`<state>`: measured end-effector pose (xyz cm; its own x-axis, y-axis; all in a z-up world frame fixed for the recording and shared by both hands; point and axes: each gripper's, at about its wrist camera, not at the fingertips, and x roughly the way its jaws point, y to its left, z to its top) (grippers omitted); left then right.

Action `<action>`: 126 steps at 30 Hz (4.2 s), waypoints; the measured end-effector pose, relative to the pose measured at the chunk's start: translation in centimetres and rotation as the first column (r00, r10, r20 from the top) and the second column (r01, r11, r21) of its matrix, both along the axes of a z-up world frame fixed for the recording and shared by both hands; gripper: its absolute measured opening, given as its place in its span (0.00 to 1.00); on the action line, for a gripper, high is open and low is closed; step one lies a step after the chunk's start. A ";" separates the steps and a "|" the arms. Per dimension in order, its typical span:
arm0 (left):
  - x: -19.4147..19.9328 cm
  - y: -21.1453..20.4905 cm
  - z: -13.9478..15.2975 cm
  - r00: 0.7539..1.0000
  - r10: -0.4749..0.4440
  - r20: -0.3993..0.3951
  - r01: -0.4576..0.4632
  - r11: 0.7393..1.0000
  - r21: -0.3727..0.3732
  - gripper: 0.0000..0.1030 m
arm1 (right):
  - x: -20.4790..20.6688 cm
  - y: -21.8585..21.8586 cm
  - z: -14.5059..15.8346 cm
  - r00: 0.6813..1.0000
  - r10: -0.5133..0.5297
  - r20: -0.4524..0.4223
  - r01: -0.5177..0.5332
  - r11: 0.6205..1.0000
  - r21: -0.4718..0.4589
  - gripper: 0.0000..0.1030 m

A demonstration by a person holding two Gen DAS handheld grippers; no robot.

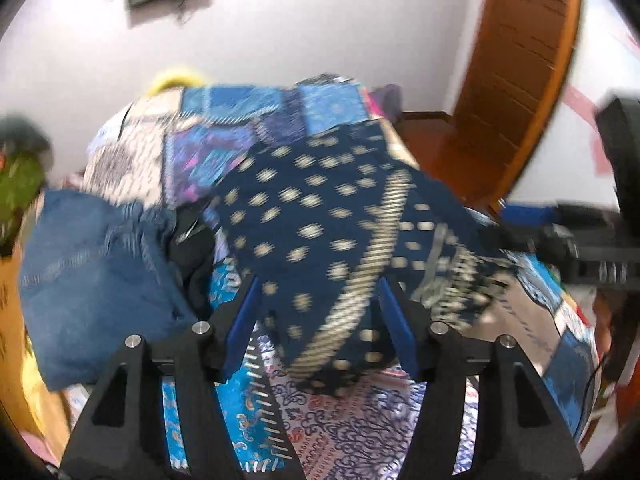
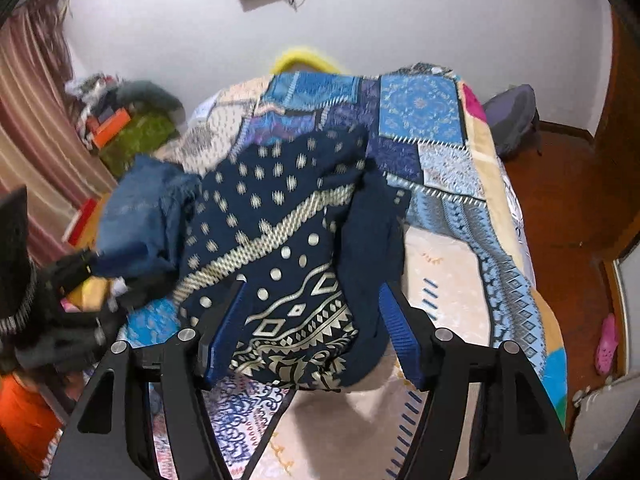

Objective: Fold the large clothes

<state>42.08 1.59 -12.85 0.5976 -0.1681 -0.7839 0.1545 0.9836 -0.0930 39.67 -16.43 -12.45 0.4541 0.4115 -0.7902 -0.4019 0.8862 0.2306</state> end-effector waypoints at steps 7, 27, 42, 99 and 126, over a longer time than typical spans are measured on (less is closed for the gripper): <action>-0.9 2.3 -4.9 0.995 0.061 -0.077 -0.068 0.994 -0.088 0.63 | -0.7 -0.4 -4.4 0.998 0.026 -0.052 -0.032 0.993 -0.114 0.61; 1.5 4.4 0.0 0.991 0.125 0.037 -0.122 0.989 -0.087 0.64 | 1.9 0.1 0.1 1.000 -0.020 0.005 0.020 0.999 0.032 0.61; 6.6 4.5 -5.4 0.986 0.062 -0.154 -0.107 0.946 -0.307 0.74 | 6.0 -0.9 -5.0 0.989 0.009 -0.146 0.004 0.996 0.092 0.61; 7.1 5.4 -2.2 0.976 -0.035 -0.214 -0.086 0.843 -0.532 0.53 | 5.8 0.0 -0.4 0.964 0.022 -0.266 0.059 0.954 0.293 0.24; 1.0 28.1 5.8 0.980 0.195 -0.031 -0.185 0.858 -0.480 0.53 | 5.4 22.5 5.6 0.943 0.330 0.031 -0.322 0.889 0.325 0.24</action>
